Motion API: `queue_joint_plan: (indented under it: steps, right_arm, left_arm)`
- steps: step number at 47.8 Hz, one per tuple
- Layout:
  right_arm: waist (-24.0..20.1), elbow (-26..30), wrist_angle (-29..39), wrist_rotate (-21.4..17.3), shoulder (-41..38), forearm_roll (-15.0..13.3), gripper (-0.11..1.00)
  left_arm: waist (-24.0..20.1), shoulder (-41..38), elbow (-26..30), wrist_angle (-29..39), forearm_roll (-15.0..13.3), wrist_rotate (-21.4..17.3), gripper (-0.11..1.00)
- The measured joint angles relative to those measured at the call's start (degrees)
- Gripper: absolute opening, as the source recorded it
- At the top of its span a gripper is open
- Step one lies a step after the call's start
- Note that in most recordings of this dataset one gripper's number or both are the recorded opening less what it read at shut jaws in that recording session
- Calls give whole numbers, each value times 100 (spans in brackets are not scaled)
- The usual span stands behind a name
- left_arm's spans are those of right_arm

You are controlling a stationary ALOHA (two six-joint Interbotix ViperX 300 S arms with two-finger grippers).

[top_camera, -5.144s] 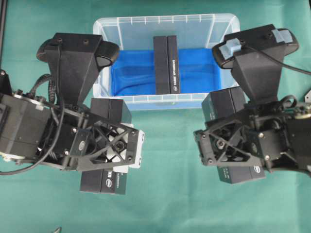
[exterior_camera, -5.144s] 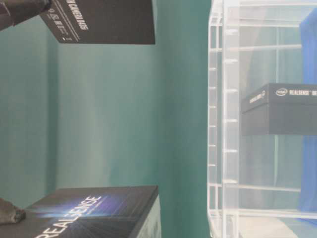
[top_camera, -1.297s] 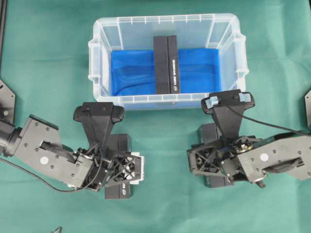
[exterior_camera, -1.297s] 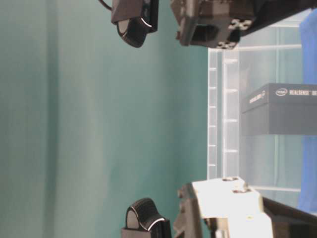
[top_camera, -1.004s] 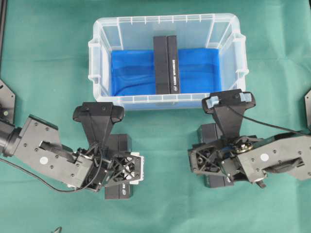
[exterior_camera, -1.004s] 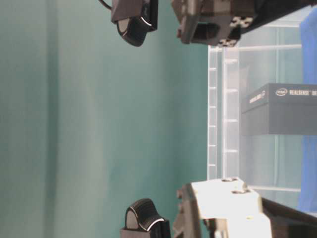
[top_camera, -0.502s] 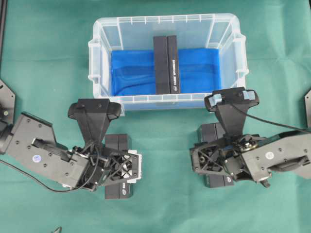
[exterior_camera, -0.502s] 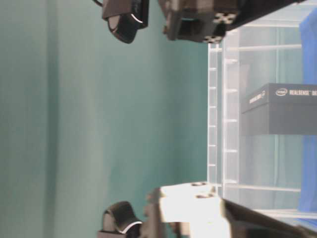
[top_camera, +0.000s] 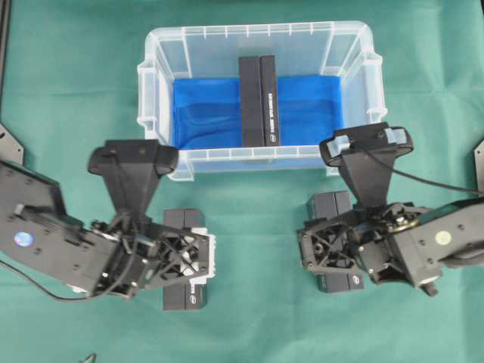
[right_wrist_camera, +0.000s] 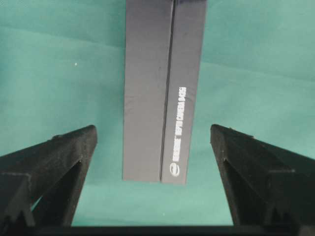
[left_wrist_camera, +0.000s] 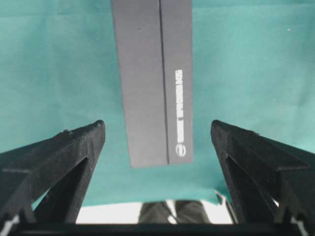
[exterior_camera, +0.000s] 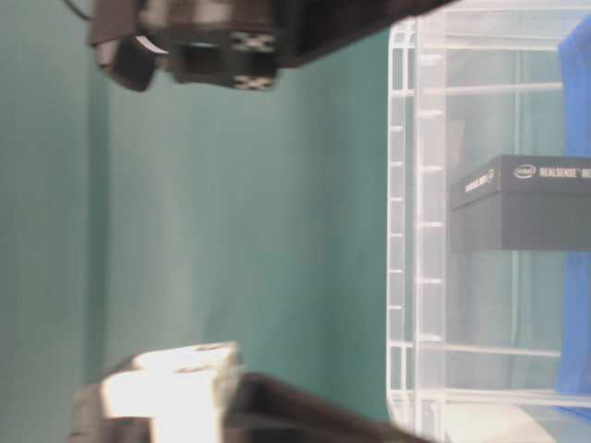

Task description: Take the box out of the case with both arms.

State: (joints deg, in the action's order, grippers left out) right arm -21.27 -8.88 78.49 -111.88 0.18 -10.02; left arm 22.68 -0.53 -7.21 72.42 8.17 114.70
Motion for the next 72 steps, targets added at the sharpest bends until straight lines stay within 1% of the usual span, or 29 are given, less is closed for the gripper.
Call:
queue_joint_plan:
  steps: [7,13,20,28,62,72]
  right_arm:
    - [9,299,352,229,53,-9,92]
    - [9,563,712,352,97,-44,92]
    - [9,888,1160,483,114,-88,92]
    - [9,1143,1468,580,123,-105,92]
    - [18,1160,1512,598,123,-105,92]
    - [9,1002,1512,589,352,0,92]
  left_arm:
    - [0,193,237,360,26,0,92]
    - [0,290,492,642,53,-18,92]
    - [0,299,835,914,62,-220,91]
    - [-26,299,1116,1292,62,-369,91]
    - [-44,299,1160,1345,70,-387,91]
    - [62,492,1046,1450,70,-290,91]
